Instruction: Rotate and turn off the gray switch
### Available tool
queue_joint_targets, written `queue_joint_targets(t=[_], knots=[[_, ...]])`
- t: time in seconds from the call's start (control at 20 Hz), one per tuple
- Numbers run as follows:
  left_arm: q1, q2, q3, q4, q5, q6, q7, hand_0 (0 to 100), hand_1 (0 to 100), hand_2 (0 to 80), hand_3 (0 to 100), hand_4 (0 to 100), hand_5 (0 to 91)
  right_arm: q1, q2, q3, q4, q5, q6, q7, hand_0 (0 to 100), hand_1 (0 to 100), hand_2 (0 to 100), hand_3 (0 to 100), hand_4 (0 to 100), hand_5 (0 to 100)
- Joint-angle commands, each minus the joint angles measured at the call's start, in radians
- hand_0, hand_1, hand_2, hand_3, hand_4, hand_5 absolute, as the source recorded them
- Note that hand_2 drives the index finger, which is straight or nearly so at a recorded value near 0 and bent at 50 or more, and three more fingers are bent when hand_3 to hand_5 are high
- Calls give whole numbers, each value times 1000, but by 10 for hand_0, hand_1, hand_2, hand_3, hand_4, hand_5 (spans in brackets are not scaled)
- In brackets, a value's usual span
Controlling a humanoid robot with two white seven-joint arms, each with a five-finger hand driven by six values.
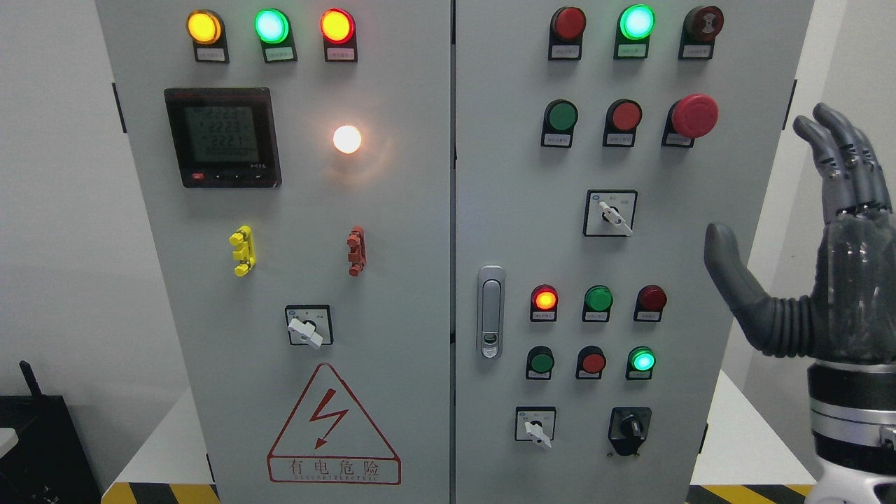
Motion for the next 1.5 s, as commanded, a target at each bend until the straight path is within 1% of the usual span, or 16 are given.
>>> queue_joint_targets(t=[0.0, 0.35, 0.6, 0.95, 1.05, 1.1, 1.15, 1.2, 1.25, 1.3, 1.35, 1.4, 1.45], knots=[[0, 0, 32, 23, -8, 1, -1, 120, 389, 0, 0, 0, 0, -14, 5, -16, 2, 0, 0, 4, 396, 355, 0, 0, 0, 0], [0, 0, 31, 23, -8, 1, -1, 120, 389, 0, 0, 0, 0, -16, 4, -11, 3, 0, 0, 4, 401, 362, 0, 0, 0, 0], [1, 0, 32, 23, -8, 1, -1, 120, 389, 0, 0, 0, 0, -17, 2, -16, 5, 0, 19, 4, 411, 359, 0, 0, 0, 0], [0, 0, 31, 23, -8, 1, -1, 120, 389, 0, 0, 0, 0, -17, 4, -14, 5, 0, 22, 7, 418, 359, 0, 0, 0, 0], [1, 0, 32, 23, -8, 1, -1, 120, 389, 0, 0, 0, 0, -16, 5, -13, 5, 0, 22, 7, 421, 358, 0, 53, 1, 0], [0, 0, 32, 23, -8, 1, -1, 120, 389, 0, 0, 0, 0, -14, 7, -11, 5, 0, 23, 7, 421, 358, 0, 77, 53, 0], [0, 0, 32, 23, -8, 1, -1, 120, 389, 0, 0, 0, 0, -13, 8, -10, 5, 0, 23, 9, 423, 358, 0, 103, 158, 0], [0, 0, 32, 23, -8, 1, -1, 120, 389, 0, 0, 0, 0, -11, 11, -8, 5, 0, 23, 7, 423, 358, 0, 105, 168, 0], [0, 0, 32, 23, -8, 1, 1, 120, 389, 0, 0, 0, 0, -10, 16, -7, 5, 0, 23, 7, 425, 358, 0, 125, 247, 0], [0, 0, 32, 23, -8, 1, 1, 120, 389, 0, 0, 0, 0, -10, 18, -5, 7, 0, 29, 7, 428, 358, 0, 162, 285, 109], [1, 0, 32, 23, -8, 1, -1, 120, 389, 0, 0, 0, 0, -10, 18, -5, 7, 0, 37, 7, 429, 358, 0, 180, 292, 137], [1, 0, 32, 23, -8, -1, -1, 120, 389, 0, 0, 0, 0, -7, 18, -2, 7, 0, 39, 7, 431, 359, 0, 271, 307, 211], [0, 0, 32, 23, -8, 1, -1, 120, 389, 0, 0, 0, 0, -7, 18, -1, 10, 0, 39, 7, 436, 359, 0, 392, 339, 295]])
